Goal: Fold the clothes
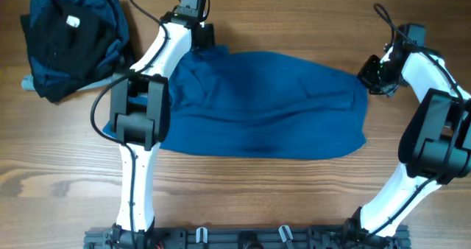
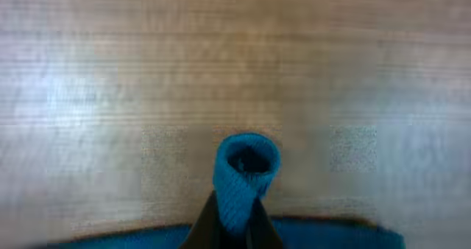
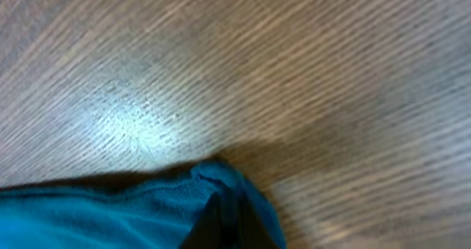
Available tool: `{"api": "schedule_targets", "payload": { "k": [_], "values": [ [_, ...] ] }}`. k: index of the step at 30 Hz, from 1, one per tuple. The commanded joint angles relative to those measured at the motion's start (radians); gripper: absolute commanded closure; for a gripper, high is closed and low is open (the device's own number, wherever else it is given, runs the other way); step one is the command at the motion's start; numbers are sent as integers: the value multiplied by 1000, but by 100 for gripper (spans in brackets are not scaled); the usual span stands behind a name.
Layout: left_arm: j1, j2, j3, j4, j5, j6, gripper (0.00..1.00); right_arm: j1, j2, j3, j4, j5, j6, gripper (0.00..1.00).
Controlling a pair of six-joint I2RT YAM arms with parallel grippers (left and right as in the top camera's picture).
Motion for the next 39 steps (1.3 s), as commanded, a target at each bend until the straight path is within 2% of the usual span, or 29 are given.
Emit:
{"api": "schedule_targets", "payload": {
  "k": [1,9,15,21,26,31,36,39],
  "values": [
    [-3,-92,1,-65,8,5,96,3,-59,6,-43,2,15,96],
    [-2,-254,1,-257,8,3,96,3,-128,6,-148,13,15,96],
    [10,-264,1,-475,-103,-134,96,3,-185,6,-334,141,58,96],
    [89,-264,1,-554,-130,-204,96,3,-187,6,-391,256,168,96],
    [170,-265,1,-582,-127,-206,96,3,-189,6,-396,270,170,96],
    [193,-264,1,-645,-126,-206,96,-4,-189,6,-417,269,172,96],
    [193,-264,1,-808,-127,-207,96,-20,-213,6,-469,274,168,96],
    [195,-264,1,-850,-127,-206,96,-20,-252,6,-496,278,169,96]
  ]
}}
